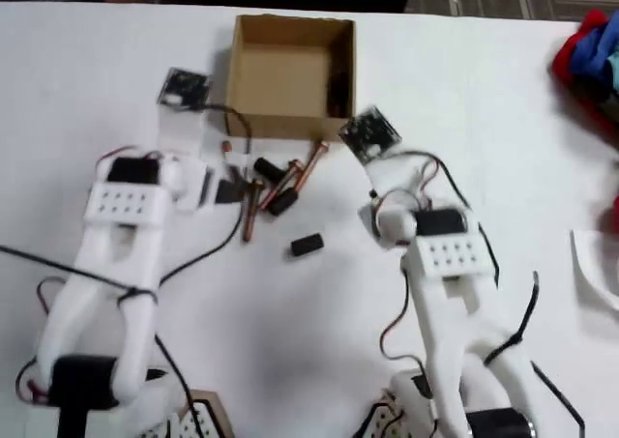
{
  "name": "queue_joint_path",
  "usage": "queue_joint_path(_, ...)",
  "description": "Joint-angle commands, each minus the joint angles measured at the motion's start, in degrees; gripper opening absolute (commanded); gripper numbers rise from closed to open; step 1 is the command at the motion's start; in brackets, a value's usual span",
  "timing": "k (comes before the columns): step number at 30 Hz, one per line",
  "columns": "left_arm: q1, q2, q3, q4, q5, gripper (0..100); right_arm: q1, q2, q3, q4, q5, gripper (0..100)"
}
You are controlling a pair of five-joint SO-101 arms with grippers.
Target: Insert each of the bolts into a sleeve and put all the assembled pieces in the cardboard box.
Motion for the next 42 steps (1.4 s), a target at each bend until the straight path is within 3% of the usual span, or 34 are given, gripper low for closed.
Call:
queue_joint_path(1, 5.36, 5.1, -6.81, 0.44, 0.79, 33, 0.57, -3.91, 3.34, -7.16, -4.75, 2.3)
queue_joint_path(7, 7.38, 19.43, -16.57, 3.16, 4.75, 33, 0.92, -4.0, 8.44, -13.76, -8.26, 2.3)
queue_joint_path(10, 7.47, 23.38, -20.97, 7.21, 4.57, 33, 4.26, -4.0, 10.29, -16.84, -8.26, 2.3)
queue_joint_path(14, 7.38, 27.16, -23.78, 6.77, 4.4, 33, 8.4, -4.0, 10.64, -19.21, -8.26, 2.3)
queue_joint_path(19, 7.38, 33.05, -28.18, 3.96, 4.57, 33, 6.81, -4.0, 10.73, -19.3, -8.26, 2.3)
queue_joint_path(32, 5.19, 46.07, -39.25, 6.77, 4.48, 33, 6.64, -4.0, 10.64, -19.47, -8.35, 2.3)
queue_joint_path(42, 2.73, 46.86, -46.02, 17.93, 4.4, 33, 6.64, -4.0, 10.55, -19.47, -8.44, 2.3)
